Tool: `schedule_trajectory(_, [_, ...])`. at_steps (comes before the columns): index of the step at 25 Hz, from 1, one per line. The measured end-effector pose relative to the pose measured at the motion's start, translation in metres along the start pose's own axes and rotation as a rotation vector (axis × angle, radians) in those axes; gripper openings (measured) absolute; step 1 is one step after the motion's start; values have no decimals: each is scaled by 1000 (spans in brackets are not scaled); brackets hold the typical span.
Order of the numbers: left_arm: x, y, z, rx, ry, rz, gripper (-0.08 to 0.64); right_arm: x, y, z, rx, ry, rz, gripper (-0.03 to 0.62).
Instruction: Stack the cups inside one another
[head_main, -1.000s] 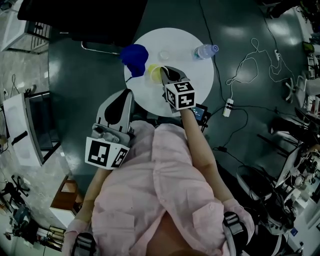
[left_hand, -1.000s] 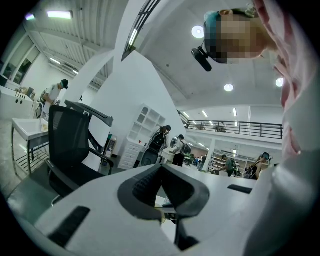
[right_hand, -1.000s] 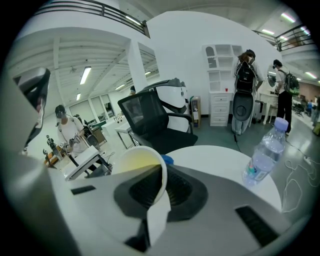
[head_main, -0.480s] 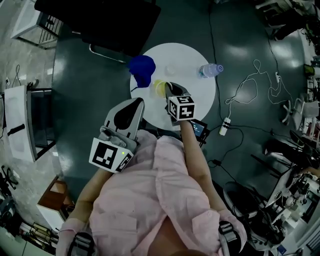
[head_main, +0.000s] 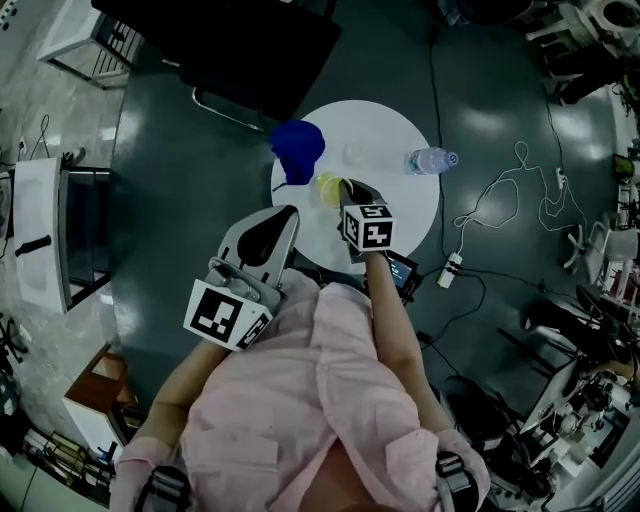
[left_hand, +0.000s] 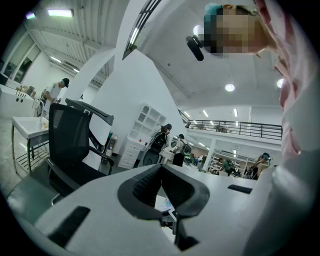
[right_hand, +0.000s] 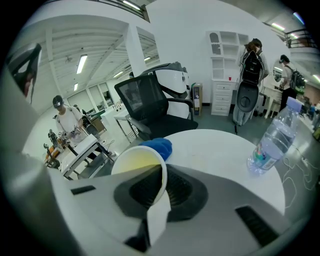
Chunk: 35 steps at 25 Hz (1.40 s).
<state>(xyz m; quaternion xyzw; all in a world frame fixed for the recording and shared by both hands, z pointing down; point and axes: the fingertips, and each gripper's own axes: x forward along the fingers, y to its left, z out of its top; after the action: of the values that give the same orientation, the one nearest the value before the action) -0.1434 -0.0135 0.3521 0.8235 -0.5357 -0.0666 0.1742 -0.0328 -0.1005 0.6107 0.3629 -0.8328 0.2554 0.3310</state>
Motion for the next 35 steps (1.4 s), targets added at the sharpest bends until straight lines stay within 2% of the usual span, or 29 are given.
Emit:
schedule_trajectory(20, [4,4,0,-8,16,20,18,12,0,-24,-49,117,27,34])
schedule_trajectory(24, [6,5,-3,-6,20,16,18,15,0,-25,-58,116,31,34])
schedule_trajectory(31, [7,3,-2,2,21,5,18,15,5,-24,-115,114,43,35])
schedule_trajectory(35, [7,1,-2,4,24,1,18,14,6,-25,-210,117,35,37])
